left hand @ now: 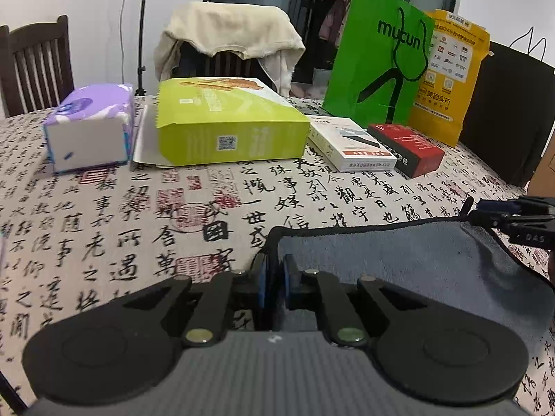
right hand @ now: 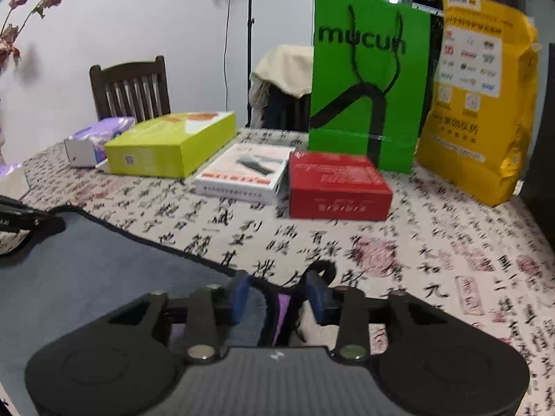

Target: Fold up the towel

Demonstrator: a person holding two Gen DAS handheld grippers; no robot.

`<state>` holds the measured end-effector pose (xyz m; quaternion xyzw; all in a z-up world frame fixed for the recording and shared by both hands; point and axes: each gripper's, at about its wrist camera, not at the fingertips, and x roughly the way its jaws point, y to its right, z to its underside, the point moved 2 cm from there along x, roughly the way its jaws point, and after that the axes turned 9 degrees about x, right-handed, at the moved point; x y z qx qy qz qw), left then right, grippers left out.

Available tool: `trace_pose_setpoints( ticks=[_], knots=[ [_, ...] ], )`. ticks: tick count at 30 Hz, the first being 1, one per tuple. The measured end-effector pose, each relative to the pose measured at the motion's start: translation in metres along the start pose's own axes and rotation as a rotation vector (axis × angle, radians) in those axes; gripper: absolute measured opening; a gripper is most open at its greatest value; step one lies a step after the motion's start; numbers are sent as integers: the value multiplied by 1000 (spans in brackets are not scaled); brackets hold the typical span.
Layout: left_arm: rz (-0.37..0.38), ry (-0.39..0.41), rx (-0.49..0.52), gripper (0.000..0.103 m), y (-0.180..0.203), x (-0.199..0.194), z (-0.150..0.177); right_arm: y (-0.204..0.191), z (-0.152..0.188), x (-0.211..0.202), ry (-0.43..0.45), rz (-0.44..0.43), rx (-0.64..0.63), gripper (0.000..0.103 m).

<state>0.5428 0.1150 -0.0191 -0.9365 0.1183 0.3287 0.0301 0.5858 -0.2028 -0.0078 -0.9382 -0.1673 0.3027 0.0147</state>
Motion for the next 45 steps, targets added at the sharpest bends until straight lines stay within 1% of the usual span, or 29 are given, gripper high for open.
trace_pose_setpoints(
  ticks=[4,7,10,12,15,16,17,18,20,21,23,26,29,34,40,45],
  knots=[
    [-16,11,12,9,3,-19,1,-2,-5,-20,30,3,-7,43],
    [-21,31,18,11,8,-38,1,-6,-7,-36,50,1,-14,44],
    [-26,51,29,15,14,-58,3,-12,-7,-56,68,-2,-22,45],
    [-35,70,39,28,21,-73,5,-15,-6,-69,80,-1,-28,45],
    [-46,100,55,37,30,-100,7,-21,-5,-94,101,-3,-34,46],
    [-46,109,61,38,34,-107,8,-23,-4,-103,106,-4,-39,47],
    [-44,118,68,42,38,-117,9,-25,-3,-110,110,-4,-44,50],
    [-44,126,73,48,43,-125,11,-27,-2,-118,114,-5,-48,52],
    [-45,143,79,56,51,-141,13,-31,2,-133,120,-7,-56,54],
    [-47,151,83,58,54,-149,15,-33,5,-140,122,-8,-59,55],
    [-46,164,95,60,62,-163,19,-36,11,-153,124,-14,-60,59],
    [-45,183,112,68,72,-180,26,-40,21,-168,126,-25,-61,62],
    [-51,200,131,69,81,-194,35,-46,30,-182,132,-33,-63,62],
    [-52,204,148,72,93,-213,52,-56,44,-205,147,-43,-78,64],
    [-59,227,149,72,101,-239,69,-65,59,-232,169,-51,-80,66],
    [-57,246,144,73,110,-259,82,-70,75,-256,185,-57,-71,66]
  ],
)
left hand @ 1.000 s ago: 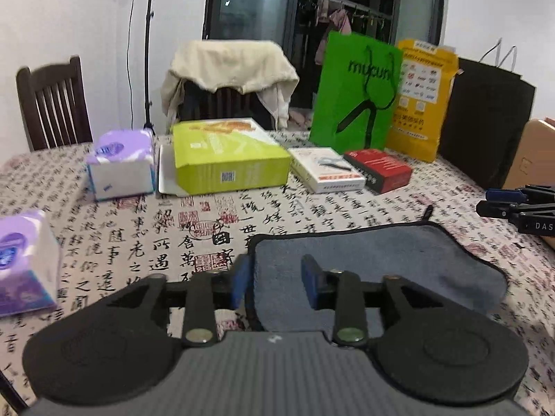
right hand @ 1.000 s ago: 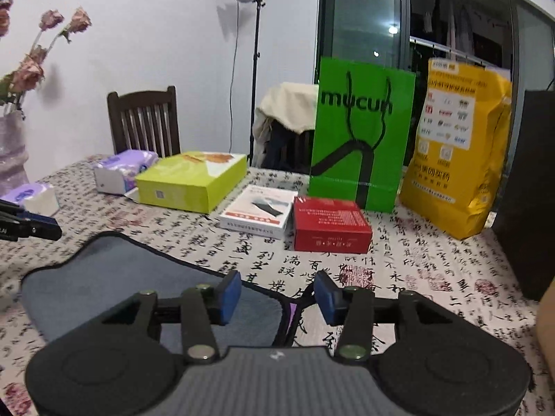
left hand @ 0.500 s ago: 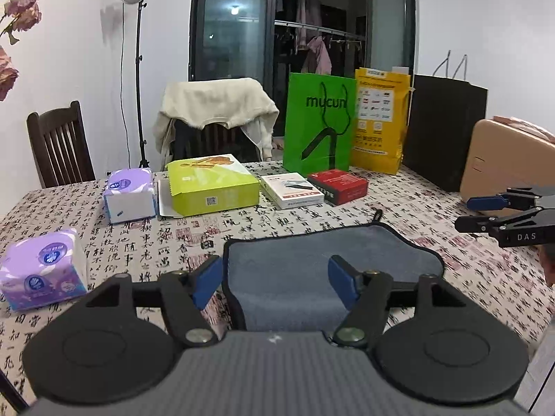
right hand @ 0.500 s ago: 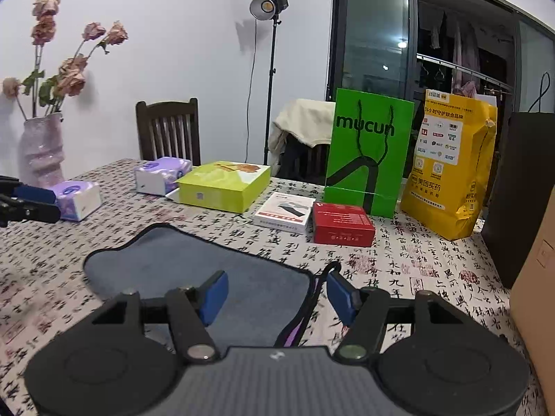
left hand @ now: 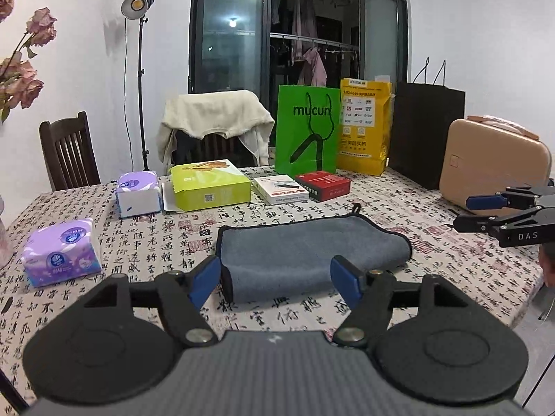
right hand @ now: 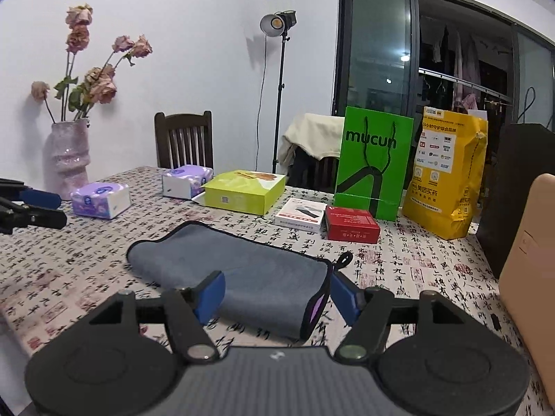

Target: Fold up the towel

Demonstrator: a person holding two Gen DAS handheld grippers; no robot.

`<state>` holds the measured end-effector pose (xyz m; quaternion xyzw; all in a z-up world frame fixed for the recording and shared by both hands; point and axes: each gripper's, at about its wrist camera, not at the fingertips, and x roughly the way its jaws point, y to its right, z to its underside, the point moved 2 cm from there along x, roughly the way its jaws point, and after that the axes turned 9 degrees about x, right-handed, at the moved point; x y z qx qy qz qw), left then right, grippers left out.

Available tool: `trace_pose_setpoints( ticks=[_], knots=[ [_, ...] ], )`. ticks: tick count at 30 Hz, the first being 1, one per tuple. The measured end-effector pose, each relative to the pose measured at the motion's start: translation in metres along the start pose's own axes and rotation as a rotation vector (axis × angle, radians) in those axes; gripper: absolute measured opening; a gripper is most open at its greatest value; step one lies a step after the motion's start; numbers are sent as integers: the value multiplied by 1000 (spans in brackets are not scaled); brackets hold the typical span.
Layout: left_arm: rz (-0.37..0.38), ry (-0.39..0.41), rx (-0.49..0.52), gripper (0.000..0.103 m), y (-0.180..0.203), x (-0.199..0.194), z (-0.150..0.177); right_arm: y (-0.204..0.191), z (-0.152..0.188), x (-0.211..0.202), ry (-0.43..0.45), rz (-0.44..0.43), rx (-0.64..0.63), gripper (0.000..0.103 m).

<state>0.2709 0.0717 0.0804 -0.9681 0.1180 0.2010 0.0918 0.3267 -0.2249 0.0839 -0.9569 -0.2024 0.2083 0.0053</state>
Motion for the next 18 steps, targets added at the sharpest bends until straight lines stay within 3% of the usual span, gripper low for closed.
trace_pose_setpoints(
  ticks=[10,18],
  knots=[
    [10,43,-15,75,19,-42,13,-18,18,-53,63,-2,15,67],
    [-50,94,1,80,30,-64,23,-31,37,-86,117,-11,3,74]
  ],
)
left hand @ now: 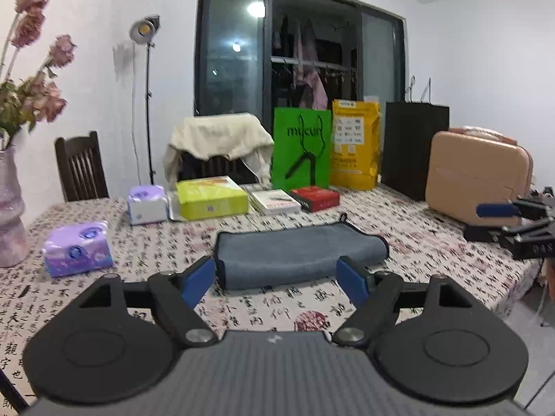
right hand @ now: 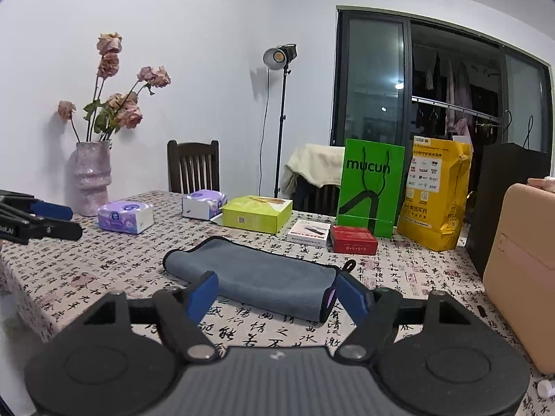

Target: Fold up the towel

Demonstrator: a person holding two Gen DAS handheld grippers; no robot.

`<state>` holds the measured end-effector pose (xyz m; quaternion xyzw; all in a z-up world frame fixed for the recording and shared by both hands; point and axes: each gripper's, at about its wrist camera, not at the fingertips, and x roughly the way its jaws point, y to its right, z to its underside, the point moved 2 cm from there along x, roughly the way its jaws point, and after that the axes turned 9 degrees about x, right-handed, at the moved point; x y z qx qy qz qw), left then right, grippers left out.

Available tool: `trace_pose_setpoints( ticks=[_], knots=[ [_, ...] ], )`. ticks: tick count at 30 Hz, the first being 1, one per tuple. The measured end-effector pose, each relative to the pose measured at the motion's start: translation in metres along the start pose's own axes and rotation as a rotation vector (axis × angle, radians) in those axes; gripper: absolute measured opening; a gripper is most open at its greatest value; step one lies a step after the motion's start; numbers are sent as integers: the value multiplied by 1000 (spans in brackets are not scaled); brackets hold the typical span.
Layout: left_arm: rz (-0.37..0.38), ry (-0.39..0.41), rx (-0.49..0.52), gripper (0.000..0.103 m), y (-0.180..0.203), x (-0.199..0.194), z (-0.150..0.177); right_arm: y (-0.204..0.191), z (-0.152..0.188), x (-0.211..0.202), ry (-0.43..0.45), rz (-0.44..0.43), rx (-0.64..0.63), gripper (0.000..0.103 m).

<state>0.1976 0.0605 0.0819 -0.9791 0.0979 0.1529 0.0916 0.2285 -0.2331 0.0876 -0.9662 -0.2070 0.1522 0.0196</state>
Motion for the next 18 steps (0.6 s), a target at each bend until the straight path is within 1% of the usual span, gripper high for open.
trace_pose_setpoints(
  ticks=[3,6,7,11,15,17,18],
  knots=[
    [-10,13,-10,82,1,-4,1,-2,5,-6,8,-4,5,75],
    [-57,48,13,87,7,-9,6,-2,10,-10,16,-3,1,78],
    [-74,54,18,88,8,-11,9,-2,11,-11,18,-3,3,79],
    [-101,58,53,90,17,-13,20,-3,18,-13,13,-4,3,79],
    [-91,58,45,94,23,-19,29,-5,24,-17,20,-10,11,81],
    [-92,62,45,96,27,-22,34,-6,26,-20,25,-13,21,85],
    [-91,65,45,97,29,-24,36,-7,29,-22,30,-14,22,85]
  ],
)
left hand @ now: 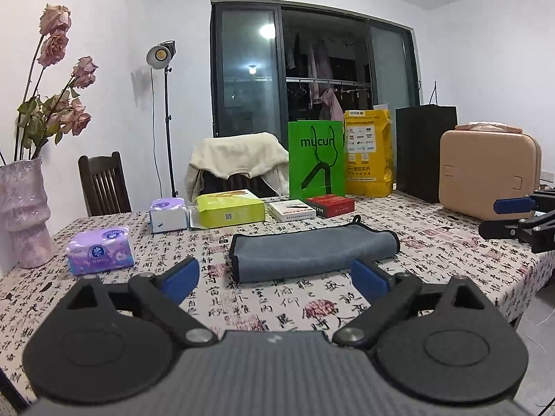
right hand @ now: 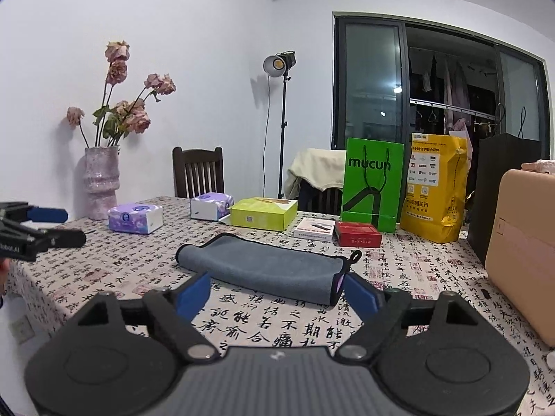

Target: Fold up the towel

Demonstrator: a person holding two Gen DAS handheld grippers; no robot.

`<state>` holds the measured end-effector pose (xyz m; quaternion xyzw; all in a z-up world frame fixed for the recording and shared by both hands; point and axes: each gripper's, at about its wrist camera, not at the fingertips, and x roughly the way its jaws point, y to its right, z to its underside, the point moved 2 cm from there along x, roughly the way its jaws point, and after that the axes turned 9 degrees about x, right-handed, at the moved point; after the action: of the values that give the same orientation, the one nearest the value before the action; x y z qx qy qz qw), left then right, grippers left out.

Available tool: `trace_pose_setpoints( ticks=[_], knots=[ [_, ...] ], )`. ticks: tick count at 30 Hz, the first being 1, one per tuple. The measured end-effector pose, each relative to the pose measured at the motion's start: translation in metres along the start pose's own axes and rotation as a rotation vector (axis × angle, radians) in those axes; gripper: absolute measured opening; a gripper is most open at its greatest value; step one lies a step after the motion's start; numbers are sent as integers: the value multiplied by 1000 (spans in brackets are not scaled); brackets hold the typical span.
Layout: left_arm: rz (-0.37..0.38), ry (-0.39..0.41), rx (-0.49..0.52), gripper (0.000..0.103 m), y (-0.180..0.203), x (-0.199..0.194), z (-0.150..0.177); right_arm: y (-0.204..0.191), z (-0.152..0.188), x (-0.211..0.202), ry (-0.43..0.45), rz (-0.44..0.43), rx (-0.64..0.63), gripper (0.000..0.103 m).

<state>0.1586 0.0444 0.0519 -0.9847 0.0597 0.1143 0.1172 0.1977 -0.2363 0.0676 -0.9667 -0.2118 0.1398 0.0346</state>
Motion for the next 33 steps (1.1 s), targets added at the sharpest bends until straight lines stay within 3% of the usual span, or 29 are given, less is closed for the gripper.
trace_pose_setpoints(
  ticks=[14,33],
  knots=[
    [16,-19,-79,100,11,-23,35,-41,29,-33,47,-23,-93,92],
    [42,-9,-87,103,26,-81,59,-66,70,-68,22,-56,24,93]
  ],
)
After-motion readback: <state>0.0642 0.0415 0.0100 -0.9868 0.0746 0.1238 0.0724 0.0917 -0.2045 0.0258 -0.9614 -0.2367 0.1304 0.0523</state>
